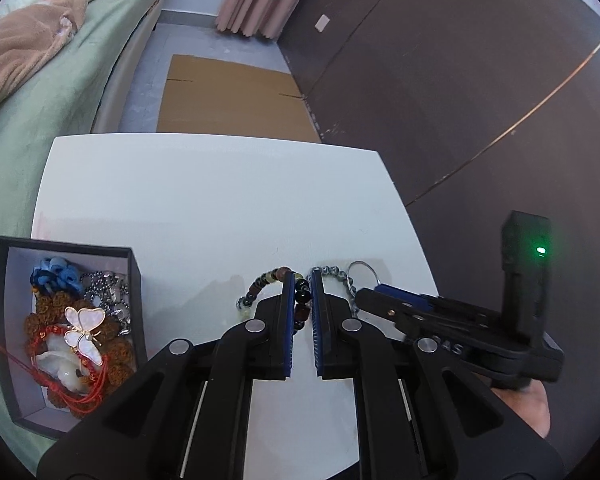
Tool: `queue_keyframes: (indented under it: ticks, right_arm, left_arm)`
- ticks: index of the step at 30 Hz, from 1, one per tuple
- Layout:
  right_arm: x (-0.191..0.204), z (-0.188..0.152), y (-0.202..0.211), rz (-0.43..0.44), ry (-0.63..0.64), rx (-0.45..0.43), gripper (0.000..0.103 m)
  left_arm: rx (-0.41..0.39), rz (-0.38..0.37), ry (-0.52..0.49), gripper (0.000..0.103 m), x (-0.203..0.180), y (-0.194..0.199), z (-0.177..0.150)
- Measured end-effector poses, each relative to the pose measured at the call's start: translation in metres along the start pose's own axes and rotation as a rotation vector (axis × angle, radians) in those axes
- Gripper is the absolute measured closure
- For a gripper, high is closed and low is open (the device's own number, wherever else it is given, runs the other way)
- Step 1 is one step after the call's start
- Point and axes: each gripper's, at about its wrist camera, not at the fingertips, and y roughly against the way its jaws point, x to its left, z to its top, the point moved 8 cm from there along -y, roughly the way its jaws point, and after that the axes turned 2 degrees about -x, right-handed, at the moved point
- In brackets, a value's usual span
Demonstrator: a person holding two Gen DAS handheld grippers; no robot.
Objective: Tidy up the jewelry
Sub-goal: 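Grasp the silver hoop ring with the right gripper while the left holds the dark bracelet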
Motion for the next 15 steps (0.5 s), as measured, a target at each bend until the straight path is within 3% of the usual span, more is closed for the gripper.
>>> queue_keyframes:
  ticks: [6, 12, 15]
  right_arm:
    - [0.001, -0.005, -0.012, -0.082, 0.046, 0.006, 0.075]
    - [-0.004, -0.007, -0.017, -0.136, 0.064, 0.003, 0.094]
    - [-0.006, -0.007, -0.013, -0.136, 0.054, -0.008, 0.094]
  left_arm:
    - [-0.016, -0.018, -0.019, 0.094, 0.006, 0.015, 0.003]
    - [-0.019, -0.02, -0.007, 0.094, 0.015, 0.021, 0.001]
    - [-0.028, -0.023, -0.007, 0.094, 0.015, 0.025, 0.002]
